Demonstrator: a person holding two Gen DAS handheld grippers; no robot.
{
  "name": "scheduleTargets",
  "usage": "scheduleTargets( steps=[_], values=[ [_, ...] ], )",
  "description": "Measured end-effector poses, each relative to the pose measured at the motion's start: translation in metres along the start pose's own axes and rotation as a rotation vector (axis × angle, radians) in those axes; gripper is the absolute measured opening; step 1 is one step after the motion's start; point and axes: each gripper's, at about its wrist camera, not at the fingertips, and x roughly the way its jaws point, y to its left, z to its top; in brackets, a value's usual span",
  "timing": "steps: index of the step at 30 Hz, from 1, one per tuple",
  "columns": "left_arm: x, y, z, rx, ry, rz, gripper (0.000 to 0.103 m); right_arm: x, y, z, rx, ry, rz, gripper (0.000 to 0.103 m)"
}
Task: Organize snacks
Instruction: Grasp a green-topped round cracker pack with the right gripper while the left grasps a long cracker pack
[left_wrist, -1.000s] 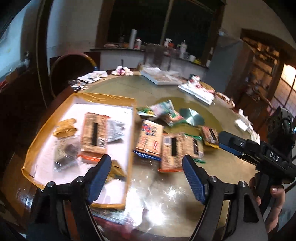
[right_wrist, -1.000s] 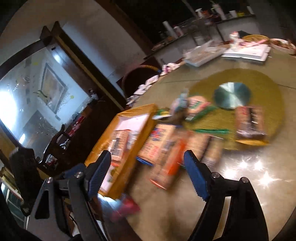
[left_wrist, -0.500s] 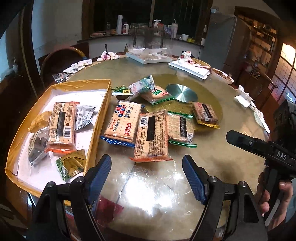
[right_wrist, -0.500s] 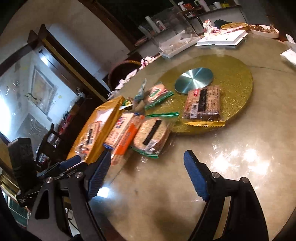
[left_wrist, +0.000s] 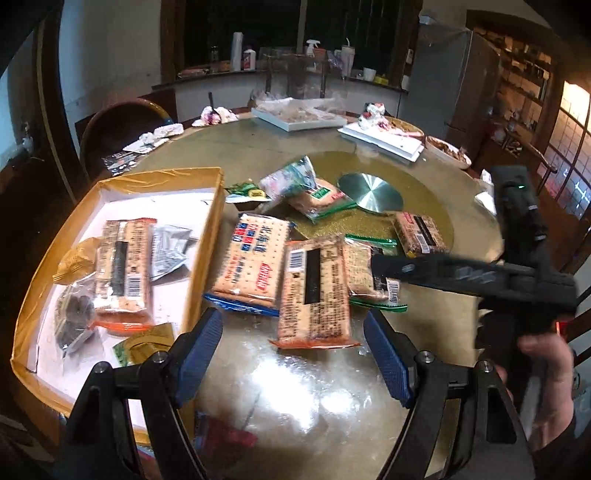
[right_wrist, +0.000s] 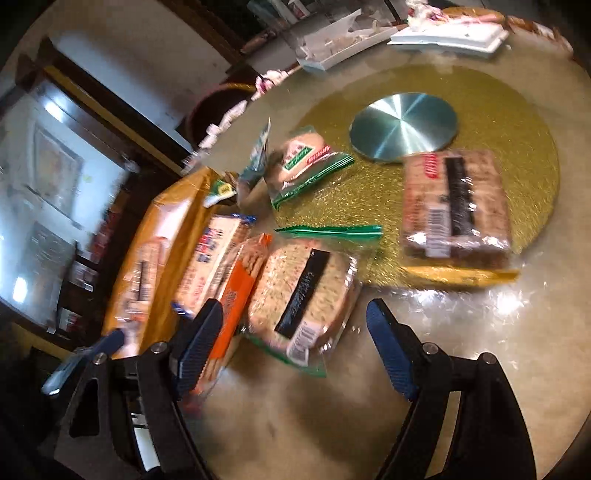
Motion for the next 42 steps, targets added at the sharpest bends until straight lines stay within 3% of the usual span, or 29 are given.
scheduleTargets(
  steps=[11,14,15,24,31,36,39,42],
  values=[
    [-0.017,0.023,-0.004,-0.066,-0.022,0.011,0.079,0.031,0.035,0.006,-0.168,-0.008,-0.305,0.08],
    [-0.02,0.022,-0.004,-0.063,-0.027,0.011,0.079,0.031,0.038,0.0,-0.216,-0.009,-0.339,0.079],
    [-0.019,0.021,-0.004,-0.058,-0.026,0.015,0.079,0.028,0.037,-0.003,-0.224,-0.012,-0.341,0.072],
    [0.016,-0.014,0.009,0.032,0.049,-0.031,0.079,-0.025,0.007,-0.048,-0.226,-0.014,-0.296,0.069],
    [0.08,-0.05,0.018,0.133,0.182,0.063,0.073,-0.059,-0.019,-0.07,-0.2,-0.026,-0.264,0.069],
    [0.087,-0.062,0.016,0.15,0.19,0.004,0.071,-0.064,-0.025,-0.071,-0.192,-0.027,-0.221,0.069],
    [0.088,-0.065,0.01,0.188,0.205,0.009,0.069,-0.066,-0.03,-0.071,-0.189,-0.025,-0.215,0.07],
    [0.08,-0.064,0.003,0.171,0.227,-0.056,0.069,-0.068,-0.032,-0.071,-0.181,-0.028,-0.203,0.07]
  ],
)
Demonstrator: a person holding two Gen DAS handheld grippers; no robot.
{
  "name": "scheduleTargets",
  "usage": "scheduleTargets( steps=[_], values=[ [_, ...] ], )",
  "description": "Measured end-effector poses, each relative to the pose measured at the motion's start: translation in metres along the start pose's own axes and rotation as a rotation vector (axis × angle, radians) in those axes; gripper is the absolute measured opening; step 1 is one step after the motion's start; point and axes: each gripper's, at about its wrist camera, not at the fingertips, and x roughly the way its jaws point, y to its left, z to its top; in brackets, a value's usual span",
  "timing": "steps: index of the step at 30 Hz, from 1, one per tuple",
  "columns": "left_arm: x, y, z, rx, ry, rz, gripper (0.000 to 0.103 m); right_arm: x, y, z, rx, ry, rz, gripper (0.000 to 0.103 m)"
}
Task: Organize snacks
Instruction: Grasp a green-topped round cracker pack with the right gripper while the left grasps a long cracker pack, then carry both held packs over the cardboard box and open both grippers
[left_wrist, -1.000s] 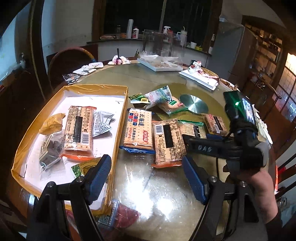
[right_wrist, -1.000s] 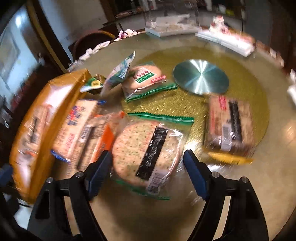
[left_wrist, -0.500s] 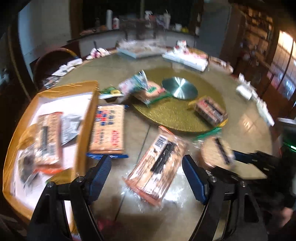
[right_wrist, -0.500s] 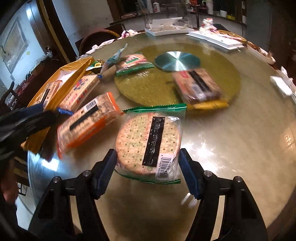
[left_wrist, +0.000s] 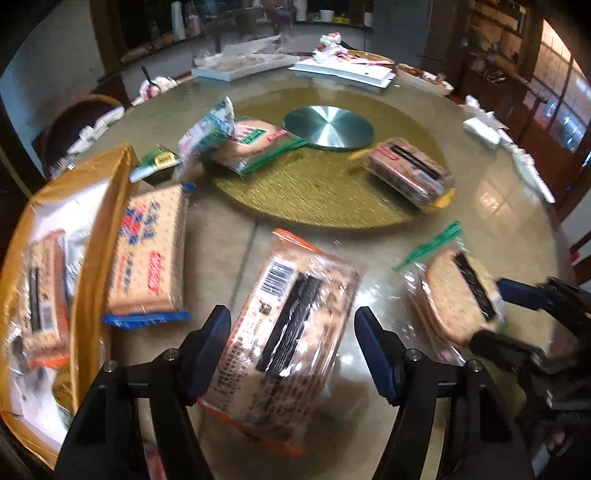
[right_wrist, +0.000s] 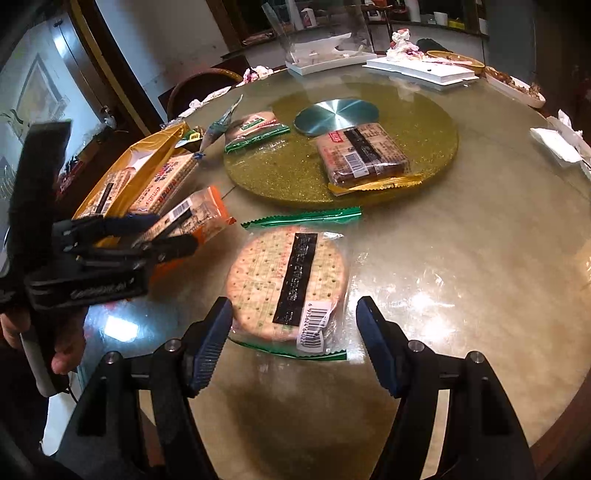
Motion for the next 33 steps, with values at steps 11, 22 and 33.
scheduleTargets(
  steps=[11,22,33],
  values=[
    [0.006,0.027,0.014,-0.127,0.032,-0.071,0.07,0.01,0.008,0.012,-0.002,0.011,0.025,0.08],
    [0.001,0.006,-0.015,-0.005,0.024,-0.005,0.075,0.01,0.009,0.009,0.005,-0.014,-0.101,0.07],
    [-0.01,0.005,-0.025,-0.065,-0.031,0.034,0.057,-0.005,-0.003,0.003,0.094,-0.037,-0.005,0.021]
  ],
)
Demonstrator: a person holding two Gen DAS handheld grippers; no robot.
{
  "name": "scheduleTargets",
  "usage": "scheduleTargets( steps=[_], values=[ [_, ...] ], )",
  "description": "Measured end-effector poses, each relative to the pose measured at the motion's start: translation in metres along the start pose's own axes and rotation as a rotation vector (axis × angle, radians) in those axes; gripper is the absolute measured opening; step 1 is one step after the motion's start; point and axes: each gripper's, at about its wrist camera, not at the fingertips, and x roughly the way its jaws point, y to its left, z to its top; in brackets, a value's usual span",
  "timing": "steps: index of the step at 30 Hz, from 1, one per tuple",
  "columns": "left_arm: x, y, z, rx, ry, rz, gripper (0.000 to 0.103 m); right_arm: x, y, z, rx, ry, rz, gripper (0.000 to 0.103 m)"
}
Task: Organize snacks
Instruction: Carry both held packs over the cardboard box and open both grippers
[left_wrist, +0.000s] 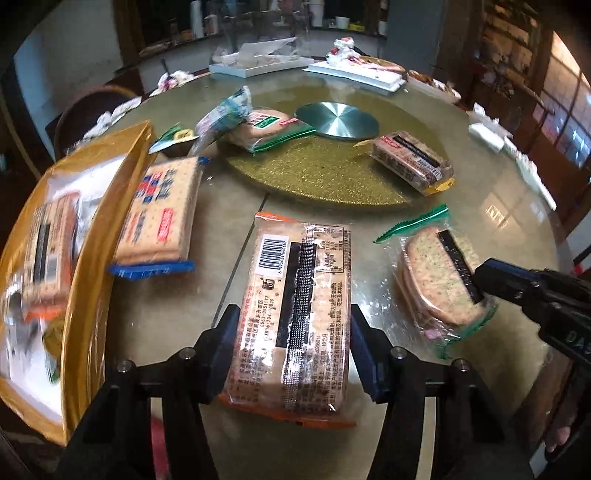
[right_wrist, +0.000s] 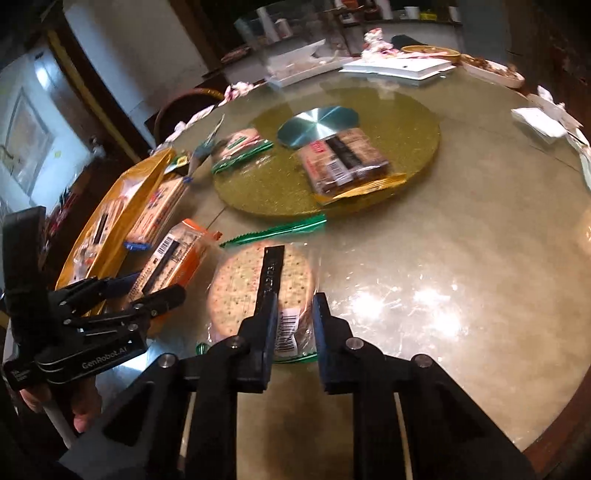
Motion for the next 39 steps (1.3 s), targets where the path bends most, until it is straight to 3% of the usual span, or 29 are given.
scheduleTargets(
  steps=[2,3,4,6,11,14,18,22,25,27,31,35,39],
  values=[
    [-0.015,0.006,-0.005,-0.044,-0.029,-0.039,0.057,0.0,0.01,0.004,-0.042,0.007,-0.019,0.023],
    [-0.027,0.011,-0.007,-0.064,-0.051,-0.043,0.057,0.0,0.014,0.006,-0.046,0.001,-0.013,0.033],
    [-0.037,0.016,-0.008,-0.083,-0.073,-0.041,0.057,0.0,0.016,0.007,-0.044,-0.002,0.002,0.054],
    [-0.057,0.03,-0.011,-0.123,-0.117,-0.039,0.057,0.003,0.021,0.01,-0.053,-0.006,0.028,0.081],
    [-0.093,0.081,-0.022,-0.246,-0.187,0.016,0.057,0.027,0.038,0.01,-0.098,0.056,-0.041,0.081],
    [-0.106,0.114,-0.027,-0.311,-0.22,0.072,0.057,0.033,0.049,0.007,-0.139,0.042,-0.122,0.081],
    [-0.1,0.149,-0.027,-0.375,-0.217,0.135,0.057,0.041,0.063,0.004,-0.183,0.04,-0.234,0.077],
    [-0.086,0.17,-0.026,-0.406,-0.193,0.165,0.057,0.041,0.069,0.004,-0.187,0.042,-0.267,0.076],
    [-0.077,0.177,-0.028,-0.41,-0.183,0.178,0.057,0.036,0.065,0.003,-0.157,0.018,-0.206,0.076],
    [-0.074,0.183,-0.03,-0.414,-0.178,0.162,0.057,0.033,0.06,0.008,-0.091,0.011,-0.078,0.076],
    [-0.07,0.19,-0.029,-0.425,-0.188,0.148,0.057,0.033,0.067,0.014,-0.042,0.016,0.082,0.076],
    [-0.069,0.196,-0.023,-0.425,-0.2,0.156,0.057,0.029,0.106,0.032,-0.077,-0.006,0.226,0.076],
    [-0.066,0.207,-0.016,-0.438,-0.207,0.151,0.057,0.032,0.161,0.057,-0.171,-0.03,0.285,0.076]
  ],
)
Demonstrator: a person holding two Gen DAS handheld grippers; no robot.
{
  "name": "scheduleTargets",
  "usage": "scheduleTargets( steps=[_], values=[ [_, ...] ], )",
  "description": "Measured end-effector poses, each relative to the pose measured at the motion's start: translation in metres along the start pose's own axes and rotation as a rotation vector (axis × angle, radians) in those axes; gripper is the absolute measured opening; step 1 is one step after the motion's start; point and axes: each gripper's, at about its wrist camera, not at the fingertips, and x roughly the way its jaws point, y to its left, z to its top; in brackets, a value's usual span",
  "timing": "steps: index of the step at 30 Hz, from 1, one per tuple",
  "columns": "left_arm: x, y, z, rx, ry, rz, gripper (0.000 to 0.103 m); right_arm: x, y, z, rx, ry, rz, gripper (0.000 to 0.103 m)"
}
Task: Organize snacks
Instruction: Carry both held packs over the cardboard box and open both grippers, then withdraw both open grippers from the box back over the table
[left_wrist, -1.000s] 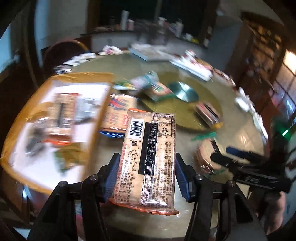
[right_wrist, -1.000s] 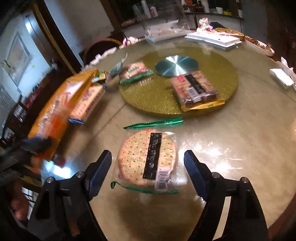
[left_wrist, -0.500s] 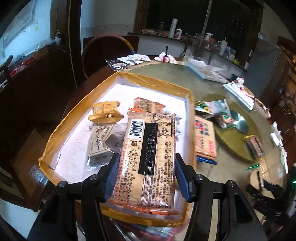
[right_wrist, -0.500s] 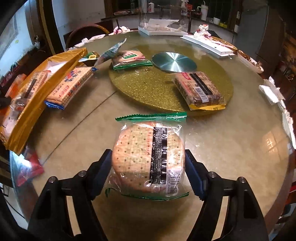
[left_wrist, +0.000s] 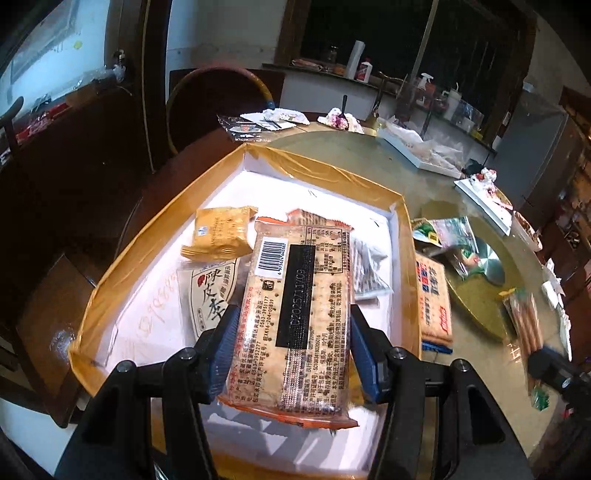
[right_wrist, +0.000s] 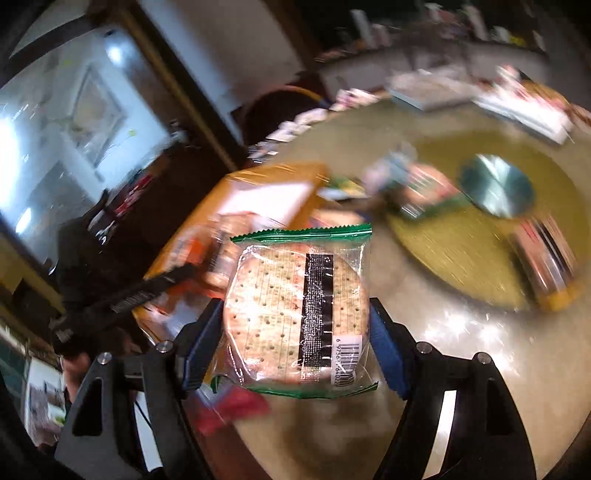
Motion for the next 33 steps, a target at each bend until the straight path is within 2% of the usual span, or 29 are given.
scheduleTargets(
  steps=[4,6,8,11,15,17,18,22,28,33],
  values=[
    [0.007,0.006,0.004,0.033,-0.009,0.028,0.057,0.046,0.033,0.021,-0.055,0.046,0.052,0.076],
    [0.006,0.014,0.006,0.021,-0.013,0.003,0.057,0.07,0.046,0.027,-0.07,0.075,0.069,0.076],
    [0.006,0.022,0.009,0.007,-0.015,-0.017,0.058,0.091,0.057,0.029,-0.09,0.094,0.046,0.076],
    [0.006,0.031,0.012,0.013,-0.025,-0.023,0.058,0.112,0.066,0.031,-0.095,0.114,0.052,0.076],
    [0.007,0.044,0.016,0.0,-0.028,-0.026,0.061,0.124,0.067,0.033,-0.09,0.115,0.01,0.078],
    [0.008,0.049,0.017,-0.011,-0.026,-0.027,0.07,0.131,0.065,0.035,-0.071,0.128,0.023,0.078],
    [0.007,0.052,0.018,-0.014,-0.027,-0.027,0.07,0.132,0.064,0.037,-0.065,0.128,0.035,0.079],
    [-0.003,0.056,0.015,-0.03,-0.047,-0.06,0.08,0.12,0.064,0.043,-0.036,0.077,0.047,0.082],
    [-0.027,0.036,0.003,0.011,-0.075,-0.065,0.08,0.063,0.054,0.028,-0.025,-0.037,0.024,0.082],
    [-0.052,-0.004,-0.009,0.056,-0.107,-0.122,0.08,0.005,0.015,0.0,0.056,-0.158,0.013,0.082]
  ],
)
